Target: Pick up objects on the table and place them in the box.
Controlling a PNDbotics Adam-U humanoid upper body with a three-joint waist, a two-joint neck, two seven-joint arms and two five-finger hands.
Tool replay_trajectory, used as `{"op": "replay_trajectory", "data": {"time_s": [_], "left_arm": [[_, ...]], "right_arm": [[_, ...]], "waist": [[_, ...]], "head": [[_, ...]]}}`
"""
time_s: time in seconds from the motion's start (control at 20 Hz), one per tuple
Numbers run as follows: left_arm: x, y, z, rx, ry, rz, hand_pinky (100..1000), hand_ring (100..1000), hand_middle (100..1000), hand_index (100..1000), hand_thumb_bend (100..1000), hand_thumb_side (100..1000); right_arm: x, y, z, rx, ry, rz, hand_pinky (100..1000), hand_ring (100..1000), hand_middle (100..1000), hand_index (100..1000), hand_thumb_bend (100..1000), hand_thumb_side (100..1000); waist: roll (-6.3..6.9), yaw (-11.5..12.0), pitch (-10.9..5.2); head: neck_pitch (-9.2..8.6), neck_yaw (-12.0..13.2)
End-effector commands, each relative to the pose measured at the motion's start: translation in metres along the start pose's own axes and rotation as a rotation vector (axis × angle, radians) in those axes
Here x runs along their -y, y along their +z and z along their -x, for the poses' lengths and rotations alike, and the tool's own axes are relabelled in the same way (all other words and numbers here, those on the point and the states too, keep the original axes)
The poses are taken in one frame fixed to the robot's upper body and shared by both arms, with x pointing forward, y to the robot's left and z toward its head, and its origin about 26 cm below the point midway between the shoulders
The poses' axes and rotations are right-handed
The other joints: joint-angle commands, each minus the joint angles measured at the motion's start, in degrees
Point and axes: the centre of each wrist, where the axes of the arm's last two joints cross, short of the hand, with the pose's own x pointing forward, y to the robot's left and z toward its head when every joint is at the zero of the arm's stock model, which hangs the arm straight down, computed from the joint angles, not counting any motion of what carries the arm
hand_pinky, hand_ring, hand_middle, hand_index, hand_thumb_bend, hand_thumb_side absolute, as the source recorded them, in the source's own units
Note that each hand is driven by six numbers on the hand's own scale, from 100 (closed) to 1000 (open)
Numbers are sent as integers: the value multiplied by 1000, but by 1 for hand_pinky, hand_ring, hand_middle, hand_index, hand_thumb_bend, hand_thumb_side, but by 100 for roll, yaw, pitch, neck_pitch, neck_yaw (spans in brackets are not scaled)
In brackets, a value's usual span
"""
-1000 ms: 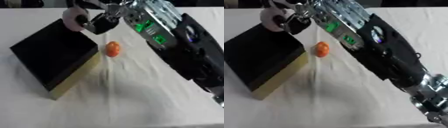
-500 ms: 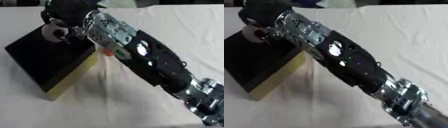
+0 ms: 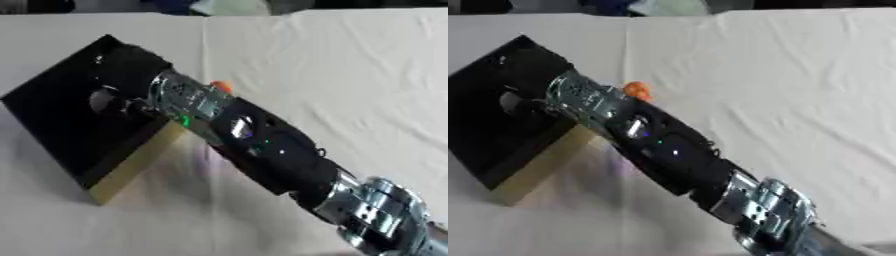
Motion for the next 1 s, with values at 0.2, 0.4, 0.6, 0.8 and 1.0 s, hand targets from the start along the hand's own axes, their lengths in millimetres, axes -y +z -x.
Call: {"op": "replay_trajectory", "data": {"time_s": [0.2, 0.4, 0.6, 0.8, 1.0], "left_arm": [[-1, -5, -5, 26, 5, 0, 726, 779, 820, 822, 102, 912], [-1, -5, -5, 24, 4, 4, 726, 779, 820, 822, 101, 913], [-1, -5, -5, 23, 4, 6, 726, 779, 821, 822, 101, 912], [-1, -5, -5, 23, 3, 6, 727, 779, 821, 822, 101, 911], [-2, -5, -5, 23, 1, 1, 728, 779, 822, 823, 102, 911]], "right_arm": [[11, -2, -4, 32, 20, 18, 825, 780, 771, 897, 100, 396], [25, 0, -7, 20, 74, 51, 848, 822, 814, 929, 100, 510], [41, 2, -10, 2, 112, 98, 853, 827, 821, 929, 100, 569], [61, 9, -9, -5, 111, 160, 851, 810, 812, 925, 100, 584], [93, 27, -2, -23, 65, 291, 849, 780, 796, 919, 100, 556]], "waist": [[37, 1, -80], [46, -9, -80], [51, -17, -91], [50, -26, -108], [57, -47, -116]], "head": [[-86, -12], [-85, -15], [-83, -21], [-83, -10], [-83, 30]]}}
